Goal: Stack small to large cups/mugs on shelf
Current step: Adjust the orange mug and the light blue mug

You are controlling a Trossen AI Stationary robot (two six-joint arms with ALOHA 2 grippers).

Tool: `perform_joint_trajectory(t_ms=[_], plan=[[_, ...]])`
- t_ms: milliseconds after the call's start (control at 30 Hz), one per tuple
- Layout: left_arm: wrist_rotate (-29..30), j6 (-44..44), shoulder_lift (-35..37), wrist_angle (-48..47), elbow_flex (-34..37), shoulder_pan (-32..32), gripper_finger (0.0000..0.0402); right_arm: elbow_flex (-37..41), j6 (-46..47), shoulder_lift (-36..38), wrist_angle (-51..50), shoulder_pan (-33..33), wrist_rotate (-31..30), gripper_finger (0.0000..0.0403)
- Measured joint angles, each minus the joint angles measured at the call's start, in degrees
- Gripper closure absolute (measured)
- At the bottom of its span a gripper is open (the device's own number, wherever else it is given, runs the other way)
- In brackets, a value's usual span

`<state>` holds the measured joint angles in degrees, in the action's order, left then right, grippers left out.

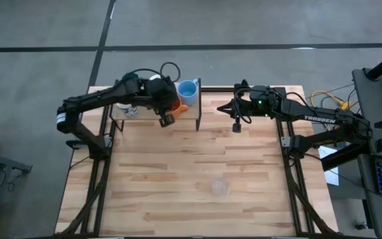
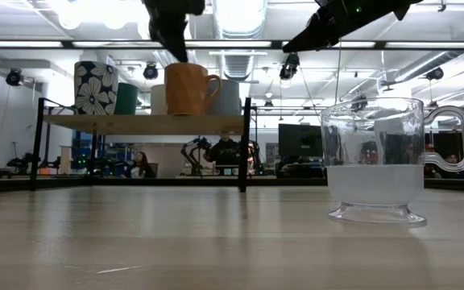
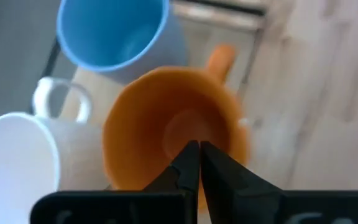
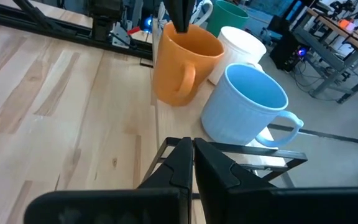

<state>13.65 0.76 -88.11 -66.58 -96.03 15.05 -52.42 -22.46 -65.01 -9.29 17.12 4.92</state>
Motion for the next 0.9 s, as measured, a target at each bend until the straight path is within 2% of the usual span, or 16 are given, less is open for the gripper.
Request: perform_joint_trajectory(t_ms=[133, 633, 900], plan=[[4.5, -0.03, -1.57, -2.16, 0.02, 0.14, 0.0401, 0.0, 0.2, 0.0, -0.22, 0.01, -0.01, 0.0394], [6.46, -0.6, -2.39, -6.65, 0.02, 1.4, 0.0402, 0.0, 0.87, 0.0, -0.3, 0.02, -0.01, 0.0394], [9.95, -1.99, -2.3, -6.5, 0.02, 1.46, 0.0402, 0.0, 0.87, 0.0, -0.3, 0.0, -0.01, 0.0394]])
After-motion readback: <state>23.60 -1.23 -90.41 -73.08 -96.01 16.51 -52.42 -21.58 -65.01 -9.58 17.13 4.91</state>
